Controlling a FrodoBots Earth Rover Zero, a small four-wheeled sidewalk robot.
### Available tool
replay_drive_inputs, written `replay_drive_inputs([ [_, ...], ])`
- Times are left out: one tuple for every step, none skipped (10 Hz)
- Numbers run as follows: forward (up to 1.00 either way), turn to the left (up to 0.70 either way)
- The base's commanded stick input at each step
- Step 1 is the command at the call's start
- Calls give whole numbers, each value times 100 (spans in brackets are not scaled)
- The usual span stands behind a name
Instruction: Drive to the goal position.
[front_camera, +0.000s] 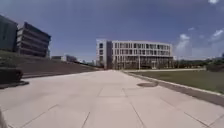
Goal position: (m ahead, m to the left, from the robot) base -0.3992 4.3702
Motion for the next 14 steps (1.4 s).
replay_drive_inputs([
  [70,0],
  [70,0],
  [70,0],
  [70,0],
  [70,0],
  [70,0],
  [70,0],
  [70,0],
  [70,0],
  [70,0],
  [70,0],
  [70,0],
  [70,0],
  [70,0],
])
